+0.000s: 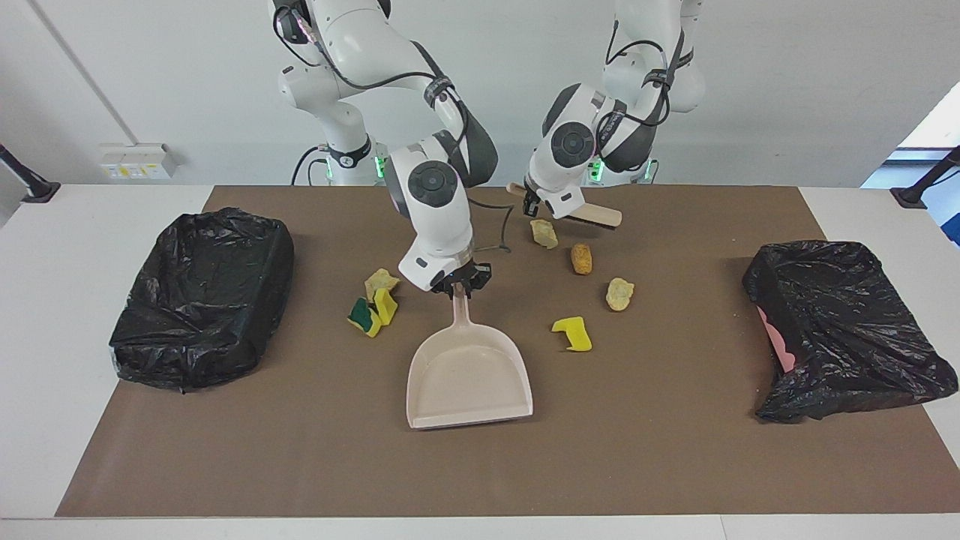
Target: Sweep and dump trash in bin
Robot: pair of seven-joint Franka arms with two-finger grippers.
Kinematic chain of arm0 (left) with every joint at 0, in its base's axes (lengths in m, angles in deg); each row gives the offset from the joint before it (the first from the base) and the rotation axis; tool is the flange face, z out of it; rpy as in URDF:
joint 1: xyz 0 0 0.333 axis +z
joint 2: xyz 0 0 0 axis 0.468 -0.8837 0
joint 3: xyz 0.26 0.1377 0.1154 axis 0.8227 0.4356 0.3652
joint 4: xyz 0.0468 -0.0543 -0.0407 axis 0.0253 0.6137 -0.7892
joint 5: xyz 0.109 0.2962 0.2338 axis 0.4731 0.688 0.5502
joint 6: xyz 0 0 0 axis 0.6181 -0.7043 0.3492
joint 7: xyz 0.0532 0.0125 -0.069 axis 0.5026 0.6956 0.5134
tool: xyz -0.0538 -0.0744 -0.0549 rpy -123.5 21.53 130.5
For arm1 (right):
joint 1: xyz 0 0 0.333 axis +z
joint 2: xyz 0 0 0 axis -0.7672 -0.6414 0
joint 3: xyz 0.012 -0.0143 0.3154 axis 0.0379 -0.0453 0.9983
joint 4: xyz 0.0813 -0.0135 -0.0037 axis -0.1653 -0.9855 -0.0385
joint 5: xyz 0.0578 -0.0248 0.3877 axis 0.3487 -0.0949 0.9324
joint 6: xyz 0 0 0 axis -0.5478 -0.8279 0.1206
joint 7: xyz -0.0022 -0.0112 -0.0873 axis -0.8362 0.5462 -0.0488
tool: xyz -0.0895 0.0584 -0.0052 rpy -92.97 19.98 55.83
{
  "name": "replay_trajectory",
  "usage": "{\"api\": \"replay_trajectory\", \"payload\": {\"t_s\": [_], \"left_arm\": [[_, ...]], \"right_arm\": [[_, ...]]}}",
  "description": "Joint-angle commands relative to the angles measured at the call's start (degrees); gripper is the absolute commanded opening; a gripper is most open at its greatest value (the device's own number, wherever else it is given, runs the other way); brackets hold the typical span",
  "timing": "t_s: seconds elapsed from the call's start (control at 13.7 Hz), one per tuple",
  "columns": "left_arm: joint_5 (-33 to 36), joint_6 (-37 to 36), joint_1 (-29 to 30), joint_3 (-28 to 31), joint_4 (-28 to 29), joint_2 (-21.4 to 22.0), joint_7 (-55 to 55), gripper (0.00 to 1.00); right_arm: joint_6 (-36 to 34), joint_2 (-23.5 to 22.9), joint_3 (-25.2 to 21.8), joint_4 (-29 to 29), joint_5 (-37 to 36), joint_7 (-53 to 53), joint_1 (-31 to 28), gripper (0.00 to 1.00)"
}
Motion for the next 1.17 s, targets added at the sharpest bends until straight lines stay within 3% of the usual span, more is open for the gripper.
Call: {"api": "replay_trajectory", "payload": {"t_s": [0.0,0.22,0.44,0.58,0.8,1.09], "left_arm": [[-2.6,6.0,-4.6,0.8,3.9,3.3,4.6,0.00],[-3.9,11.1,-10.1,0.8,4.9,2.6,9.3,0.00],[-6.0,14.4,-15.1,0.8,6.8,3.1,12.4,0.00],[-6.0,20.5,-19.4,0.9,7.7,2.4,16.0,0.00],[-6.0,22.9,-18.6,1.0,6.6,-0.7,17.8,0.00],[-5.4,24.5,-11.4,1.3,4.5,-4.1,15.8,0.00]], "right_arm": [[-2.5,6.0,0.3,-4.1,-2.6,-12.1,-2.4,0.00],[-6.0,9.4,0.2,-7.3,-5.8,-30.9,-5.1,0.00],[-4.1,10.7,0.2,-10.5,-9.9,-43.1,-5.3,0.00],[-1.6,11.6,0.2,-13.0,-11.9,-53.9,-6.8,0.00],[3.2,11.9,0.2,-15.3,-12.7,-66.5,-9.1,0.00],[3.1,11.6,0.3,-15.4,-17.5,-68.3,-8.3,0.00]]}}
